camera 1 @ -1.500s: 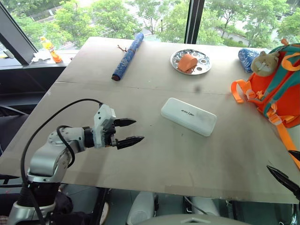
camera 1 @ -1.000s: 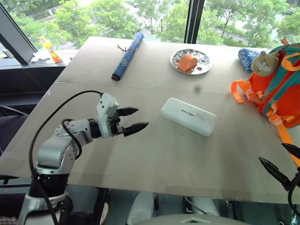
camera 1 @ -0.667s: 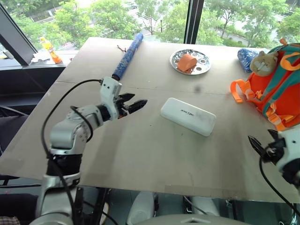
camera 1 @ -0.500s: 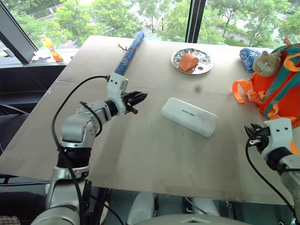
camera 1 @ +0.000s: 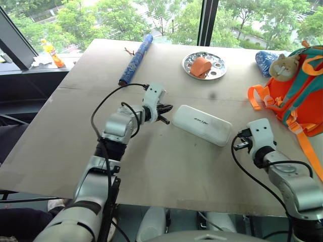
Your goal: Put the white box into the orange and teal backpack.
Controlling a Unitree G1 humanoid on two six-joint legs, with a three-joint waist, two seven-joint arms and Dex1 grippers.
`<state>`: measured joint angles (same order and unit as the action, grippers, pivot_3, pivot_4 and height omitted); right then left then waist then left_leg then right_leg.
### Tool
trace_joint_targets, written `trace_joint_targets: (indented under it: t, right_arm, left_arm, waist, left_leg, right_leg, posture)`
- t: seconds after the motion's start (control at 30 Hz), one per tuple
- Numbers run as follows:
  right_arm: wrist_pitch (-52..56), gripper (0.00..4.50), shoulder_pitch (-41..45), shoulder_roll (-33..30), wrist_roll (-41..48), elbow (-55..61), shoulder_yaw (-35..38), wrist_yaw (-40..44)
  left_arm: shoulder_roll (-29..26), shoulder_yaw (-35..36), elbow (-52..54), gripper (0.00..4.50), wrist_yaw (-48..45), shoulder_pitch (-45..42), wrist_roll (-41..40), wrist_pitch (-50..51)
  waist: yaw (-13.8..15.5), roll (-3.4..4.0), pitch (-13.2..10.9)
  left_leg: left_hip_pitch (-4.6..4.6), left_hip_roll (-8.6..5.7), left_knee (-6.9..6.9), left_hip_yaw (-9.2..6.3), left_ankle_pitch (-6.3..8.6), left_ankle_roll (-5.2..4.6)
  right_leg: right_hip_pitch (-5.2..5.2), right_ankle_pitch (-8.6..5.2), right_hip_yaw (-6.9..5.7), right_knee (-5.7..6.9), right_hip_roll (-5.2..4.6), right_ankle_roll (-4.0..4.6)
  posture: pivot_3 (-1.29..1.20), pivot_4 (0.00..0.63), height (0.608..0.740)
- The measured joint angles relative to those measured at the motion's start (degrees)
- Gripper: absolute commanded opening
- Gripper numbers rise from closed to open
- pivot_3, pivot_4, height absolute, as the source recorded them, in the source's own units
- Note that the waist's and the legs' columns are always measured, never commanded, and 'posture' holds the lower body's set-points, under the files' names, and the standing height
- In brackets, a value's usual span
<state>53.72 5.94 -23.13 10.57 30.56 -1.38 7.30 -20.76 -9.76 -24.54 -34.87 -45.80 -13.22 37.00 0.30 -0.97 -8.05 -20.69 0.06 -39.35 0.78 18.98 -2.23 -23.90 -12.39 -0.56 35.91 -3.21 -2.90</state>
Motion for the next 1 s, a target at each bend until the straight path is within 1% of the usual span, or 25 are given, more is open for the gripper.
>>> trace_joint_targets:
  t: [0.1,0.23,0.27,0.3,0.47,0.6,0.67,0.77,0.83,0.93,1.0]
  right_arm:
    - [2.02,0.00,2.73,0.10,-0.57,-1.00,-2.73,0.68]
    - [1.69,0.00,4.86,0.13,-1.41,-3.26,-5.06,2.35]
    - [0.83,0.00,5.26,0.02,-1.64,-4.15,-5.43,3.03]
    - [0.66,0.00,5.26,-0.09,-1.73,-4.35,-5.41,3.23]
    - [-0.46,0.00,8.12,-0.33,-2.90,-7.70,-6.34,5.29]
    - [-2.60,0.00,10.33,-0.22,-3.92,-9.87,-8.33,7.37]
    - [-3.23,0.00,10.69,-0.14,-4.25,-10.47,-9.04,7.70]
    - [-7.27,0.00,11.01,0.04,-5.76,-12.82,-10.74,8.85]
    - [-9.17,0.00,11.03,0.31,-6.06,-14.26,-10.76,9.37]
    - [-13.36,0.00,10.98,-1.56,-7.57,-16.82,-11.46,11.37]
    - [-15.18,0.51,10.97,-2.93,-8.52,-17.58,-11.64,12.28]
  left_arm:
    - [0.53,-1.24,-3.32,0.03,-1.66,-1.03,1.83,-1.60]
    - [-0.61,-2.27,-1.19,0.03,-5.20,-0.28,3.05,-0.06]
    - [-1.48,-1.92,2.08,0.03,-5.36,1.62,3.11,1.37]
    - [-1.57,-1.87,2.94,0.03,-5.37,2.09,3.11,1.73]
    - [-4.02,1.17,19.99,0.03,-4.39,11.06,1.54,12.79]
    - [-5.92,5.21,32.33,0.03,-1.08,18.16,0.35,20.71]
    - [-6.26,5.94,33.95,0.03,-0.41,19.20,0.07,21.85]
    - [-7.20,7.37,37.72,0.03,0.94,22.59,-0.17,22.44]
    - [-7.20,7.63,38.01,0.03,1.44,23.36,-0.35,21.68]
    - [-7.08,7.57,37.09,0.03,1.93,23.49,-0.44,19.76]
    - [-7.20,7.48,36.20,0.00,1.65,23.49,-0.48,18.25]
  waist:
    - [-0.17,0.00,0.00]
    - [-0.55,-0.01,0.02]
    - [-0.87,-0.01,0.02]
    - [-0.91,-0.01,0.02]
    - [-1.19,0.00,0.04]
    - [-1.18,0.00,0.04]
    - [-1.14,0.00,0.04]
    - [-1.13,0.00,0.04]
    - [-1.08,0.00,0.04]
    - [-1.05,0.00,0.04]
    - [-1.01,0.00,0.05]
  left_leg:
    - [-0.04,0.00,0.00,-0.01,0.00,0.00]
    - [-0.03,0.01,0.01,-0.01,0.00,0.00]
    - [-0.01,0.04,0.01,-0.01,0.00,0.00]
    - [-0.01,0.07,0.01,-0.01,0.00,0.00]
    - [0.02,0.20,0.00,-0.03,0.00,0.00]
    - [0.02,0.22,0.02,-0.05,0.00,0.00]
    - [0.03,0.21,0.01,-0.05,0.00,0.00]
    - [0.05,0.21,0.02,-0.03,0.00,0.01]
    - [0.06,0.21,0.01,-0.02,-0.01,0.02]
    - [0.07,0.18,0.01,-0.02,-0.01,0.03]
    - [0.07,0.18,0.01,-0.04,-0.02,0.04]
  right_leg:
    - [-0.01,0.00,-0.02,-0.03,0.00,0.00]
    - [0.00,0.00,-0.01,-0.04,-0.02,0.00]
    - [0.00,0.00,0.01,-0.03,-0.03,-0.01]
    - [0.00,0.00,0.01,-0.02,-0.04,-0.01]
    - [-0.01,0.01,0.05,0.05,-0.04,-0.01]
    - [-0.02,0.00,0.04,0.05,-0.05,-0.01]
    - [-0.01,0.01,0.04,0.05,-0.05,-0.01]
    - [-0.01,0.00,0.05,0.05,-0.06,0.00]
    - [0.00,0.01,0.05,0.05,-0.07,0.00]
    - [0.00,0.01,0.05,0.06,-0.08,0.01]
    - [0.00,0.01,0.03,0.05,-0.08,0.01]
  posture:
    - [0.00,0.150,0.731]
    - [0.00,0.150,0.731]
    - [0.00,0.150,0.731]
    - [0.00,0.150,0.731]
    - [0.00,0.150,0.731]
    - [0.00,0.150,0.731]
    - [0.00,0.150,0.731]
    - [0.00,0.150,0.731]
    - [0.00,0.150,0.731]
    - [0.00,0.150,0.731]
    - [0.00,0.150,0.731]
